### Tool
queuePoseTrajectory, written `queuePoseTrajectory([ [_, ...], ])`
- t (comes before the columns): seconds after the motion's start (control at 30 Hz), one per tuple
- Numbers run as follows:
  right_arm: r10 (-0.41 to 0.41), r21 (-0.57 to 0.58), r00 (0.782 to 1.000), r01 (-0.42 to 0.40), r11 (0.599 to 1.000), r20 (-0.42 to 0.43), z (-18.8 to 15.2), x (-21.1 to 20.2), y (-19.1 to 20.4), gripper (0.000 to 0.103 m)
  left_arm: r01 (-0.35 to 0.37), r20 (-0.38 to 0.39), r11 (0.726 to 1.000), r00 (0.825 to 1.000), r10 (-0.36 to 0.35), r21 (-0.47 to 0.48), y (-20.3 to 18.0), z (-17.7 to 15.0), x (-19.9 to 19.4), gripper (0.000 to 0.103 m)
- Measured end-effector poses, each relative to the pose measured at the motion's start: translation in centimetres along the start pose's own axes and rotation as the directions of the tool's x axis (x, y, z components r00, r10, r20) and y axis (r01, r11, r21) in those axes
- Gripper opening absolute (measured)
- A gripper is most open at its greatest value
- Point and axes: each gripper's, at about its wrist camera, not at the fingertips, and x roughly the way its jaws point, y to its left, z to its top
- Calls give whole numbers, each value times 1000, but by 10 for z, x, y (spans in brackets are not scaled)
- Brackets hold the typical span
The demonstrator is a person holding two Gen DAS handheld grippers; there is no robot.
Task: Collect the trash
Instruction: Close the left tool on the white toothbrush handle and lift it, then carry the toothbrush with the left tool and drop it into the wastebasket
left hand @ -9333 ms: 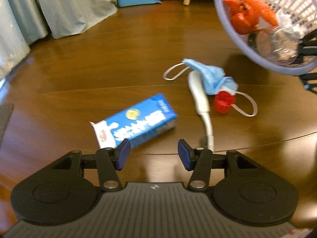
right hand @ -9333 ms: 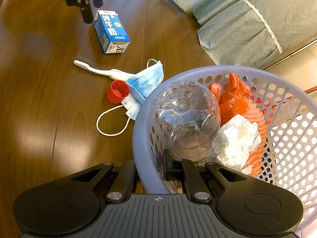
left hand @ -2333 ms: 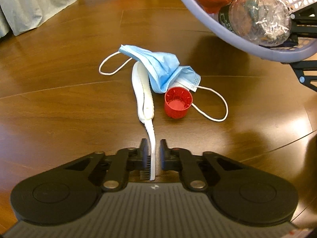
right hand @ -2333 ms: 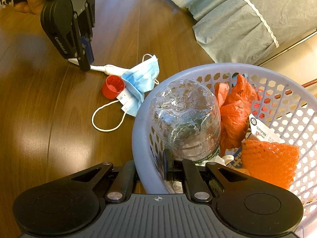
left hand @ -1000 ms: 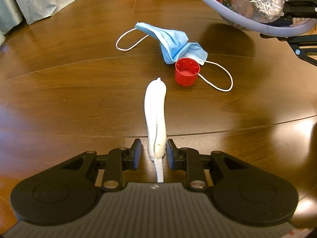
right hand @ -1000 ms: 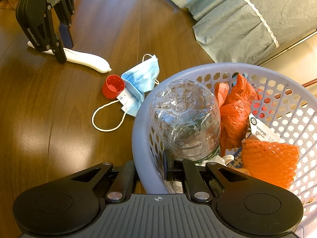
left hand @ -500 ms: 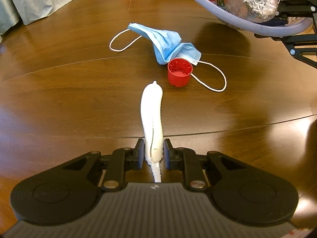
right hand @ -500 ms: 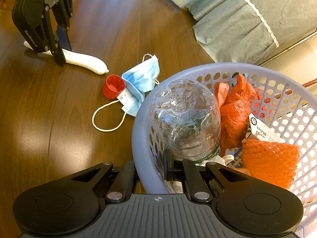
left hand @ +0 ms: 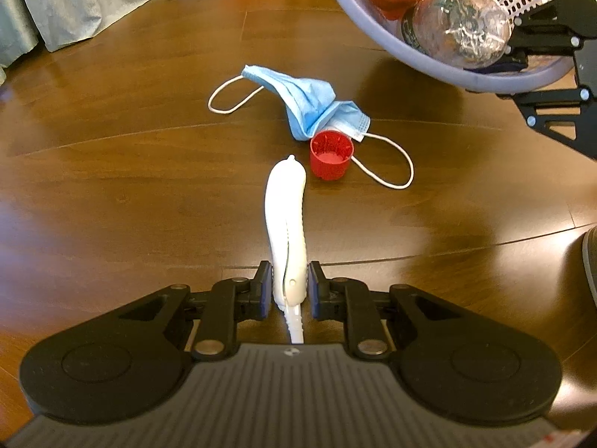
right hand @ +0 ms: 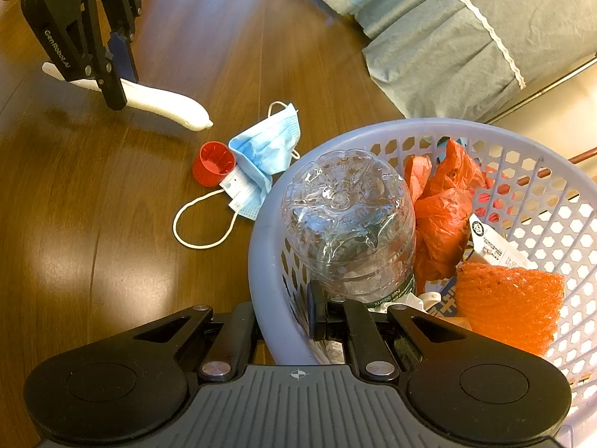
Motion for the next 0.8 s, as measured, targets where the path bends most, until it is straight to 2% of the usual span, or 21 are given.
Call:
queuePoseTrajectory([
  [0.4, 1, -7, 1000, -1, 1000, 1, -1, 0, 1, 5, 11, 15, 1000, 1000, -11, 2, 0, 8, -9, 16],
  [0.8, 2, -12, 1000, -2, 1000, 1, -2, 0, 1, 5, 32, 87, 998, 996, -37, 53, 5, 42, -52, 16],
])
